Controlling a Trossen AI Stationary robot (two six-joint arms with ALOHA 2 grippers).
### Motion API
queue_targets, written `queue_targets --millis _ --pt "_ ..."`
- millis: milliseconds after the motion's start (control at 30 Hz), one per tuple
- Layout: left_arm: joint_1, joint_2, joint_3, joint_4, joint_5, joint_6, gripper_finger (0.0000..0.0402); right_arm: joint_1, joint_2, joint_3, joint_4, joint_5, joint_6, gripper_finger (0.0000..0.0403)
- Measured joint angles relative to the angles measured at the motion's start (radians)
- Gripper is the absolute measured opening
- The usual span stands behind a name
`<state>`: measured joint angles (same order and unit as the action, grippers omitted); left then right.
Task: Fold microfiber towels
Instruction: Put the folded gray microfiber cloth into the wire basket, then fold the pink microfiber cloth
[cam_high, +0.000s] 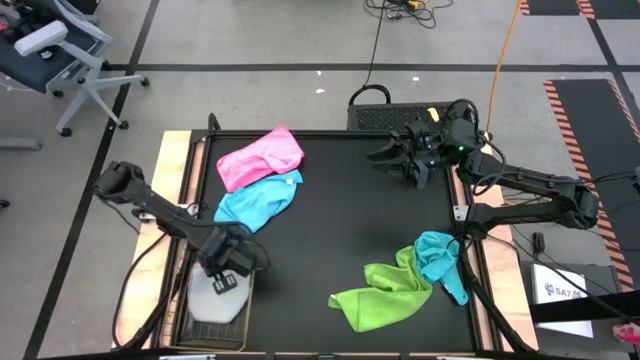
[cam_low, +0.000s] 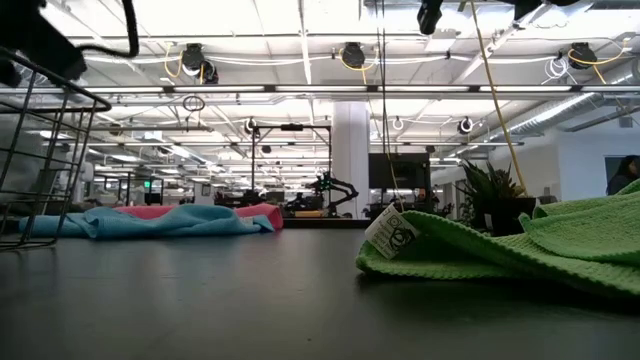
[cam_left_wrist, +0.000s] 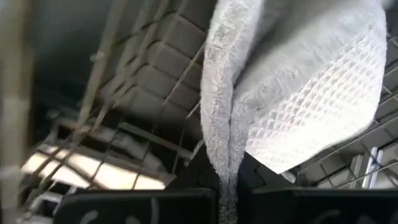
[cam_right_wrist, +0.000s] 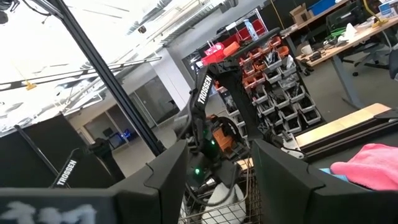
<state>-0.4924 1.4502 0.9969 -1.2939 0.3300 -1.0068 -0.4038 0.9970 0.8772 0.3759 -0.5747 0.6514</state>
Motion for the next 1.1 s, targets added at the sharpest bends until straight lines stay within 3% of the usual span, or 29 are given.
queue_targets --millis 100,433,600,733,967,1100 --pt "0.003 0.0 -0.037 0.017 -0.004 -0.028 0.001 0.0 0.0 0.0 0.0 0.0 0.001 0.0171" --pt "0.011 0.0 -0.058 -0.022 -0.094 -0.053 0.0082 0.0 0.0 0.0 0.0 0.0 0.018 0.0171" --pt "0.012 0.0 -0.049 -0.053 -0.069 -0.063 0.0119 0.0 0.0 0.0 0.0 0.0 0.018 0.0171" --pt "0.012 0.001 0.023 -0.128 -0.065 -0.114 0.0148 0.0 0.0 0.0 0.0 0.0 0.018 0.0171" --pt "-0.011 0.001 0.277 -0.272 -0.218 -0.253 0.018 0.0 0.0 0.0 0.0 -0.001 0.018 0.0171" --pt "-0.046 0.0 0.349 -0.27 -0.251 -0.315 0.0181 0.0 0.0 0.0 -0.001 -0.004 0.018 0.0171"
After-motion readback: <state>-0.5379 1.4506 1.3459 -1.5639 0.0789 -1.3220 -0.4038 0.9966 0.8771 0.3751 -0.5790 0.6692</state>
